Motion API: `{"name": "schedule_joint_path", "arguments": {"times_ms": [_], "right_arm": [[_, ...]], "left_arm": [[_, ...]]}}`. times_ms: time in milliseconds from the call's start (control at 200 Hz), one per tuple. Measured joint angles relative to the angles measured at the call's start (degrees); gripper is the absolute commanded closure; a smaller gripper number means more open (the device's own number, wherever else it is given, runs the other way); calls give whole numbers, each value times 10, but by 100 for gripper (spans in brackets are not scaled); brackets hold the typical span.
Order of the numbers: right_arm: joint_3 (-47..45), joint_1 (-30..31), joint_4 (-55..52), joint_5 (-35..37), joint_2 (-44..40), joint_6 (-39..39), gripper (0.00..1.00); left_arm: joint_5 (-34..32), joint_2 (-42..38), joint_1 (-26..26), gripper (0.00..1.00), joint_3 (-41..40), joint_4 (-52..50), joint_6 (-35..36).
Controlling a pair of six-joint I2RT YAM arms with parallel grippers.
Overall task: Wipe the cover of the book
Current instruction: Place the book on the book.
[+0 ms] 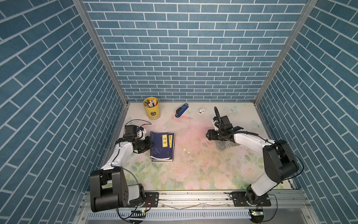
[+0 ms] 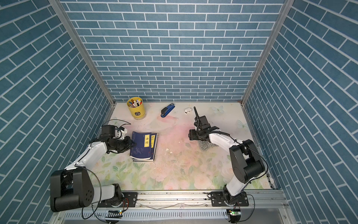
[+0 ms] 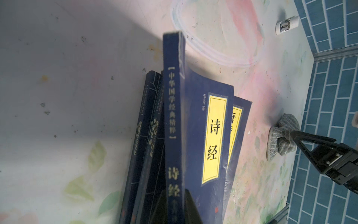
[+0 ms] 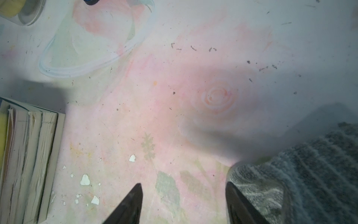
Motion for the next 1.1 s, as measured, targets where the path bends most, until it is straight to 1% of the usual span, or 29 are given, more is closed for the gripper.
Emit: {"name": "schedule_joint_path", "arguments": {"times_ms": [545, 1100], "right_arm": [[0, 0, 0, 0, 0, -10, 32], [0, -3, 0, 0, 0, -12, 32]], "left_arm": [[-19, 67, -48, 97, 37, -5, 11], [-52, 78, -77, 90, 53, -13, 14]]}}
